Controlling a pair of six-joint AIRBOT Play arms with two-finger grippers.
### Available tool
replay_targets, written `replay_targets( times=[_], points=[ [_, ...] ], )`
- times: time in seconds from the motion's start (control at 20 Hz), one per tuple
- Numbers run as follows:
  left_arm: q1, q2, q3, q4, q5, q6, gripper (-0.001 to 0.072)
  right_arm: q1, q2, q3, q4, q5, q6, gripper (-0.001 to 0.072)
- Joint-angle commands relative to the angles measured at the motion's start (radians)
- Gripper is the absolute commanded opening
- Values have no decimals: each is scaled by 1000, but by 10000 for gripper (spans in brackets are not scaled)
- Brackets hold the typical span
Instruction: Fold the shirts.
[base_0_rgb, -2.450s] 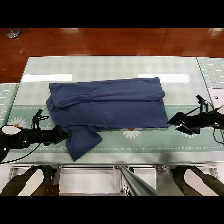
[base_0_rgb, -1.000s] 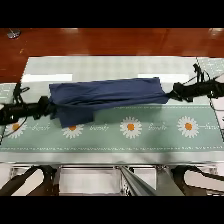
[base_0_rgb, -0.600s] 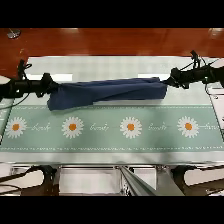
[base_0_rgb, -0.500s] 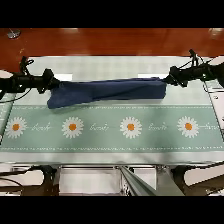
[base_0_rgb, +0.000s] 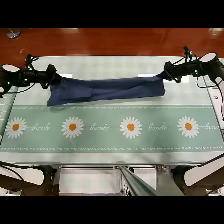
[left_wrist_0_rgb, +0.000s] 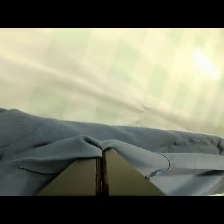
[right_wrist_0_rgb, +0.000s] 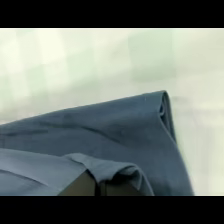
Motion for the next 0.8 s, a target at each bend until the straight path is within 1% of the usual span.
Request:
replay_targets(
  times=[0.0,0.3,0.35,0.4,0.45,0.5,0.55,0.65,0.75],
  points=[
    [0,-40,16,0,0,-1,32,7,-19,7,23,-14,4,27],
    [0,-57,25,1,42,0,32,28,-26,7,26,-11,0,27],
    [0,-60,26,1,41,0,32,28,-28,7,29,-11,0,52],
    [0,-61,26,1,29,0,51,27,-31,7,35,-11,1,327],
    [0,-61,28,1,7,-1,334,27,-31,7,37,-10,0,603],
    [9,-61,42,11,-46,-3,684,14,-30,17,35,0,-2,638],
    [29,-60,69,45,-114,-3,701,-7,-30,38,35,22,-6,638],
    [100,-39,126,120,-247,-17,701,-80,-30,105,29,89,-7,638],
    [175,27,122,228,-300,-56,701,-166,-31,129,-8,132,14,637]
  ],
)
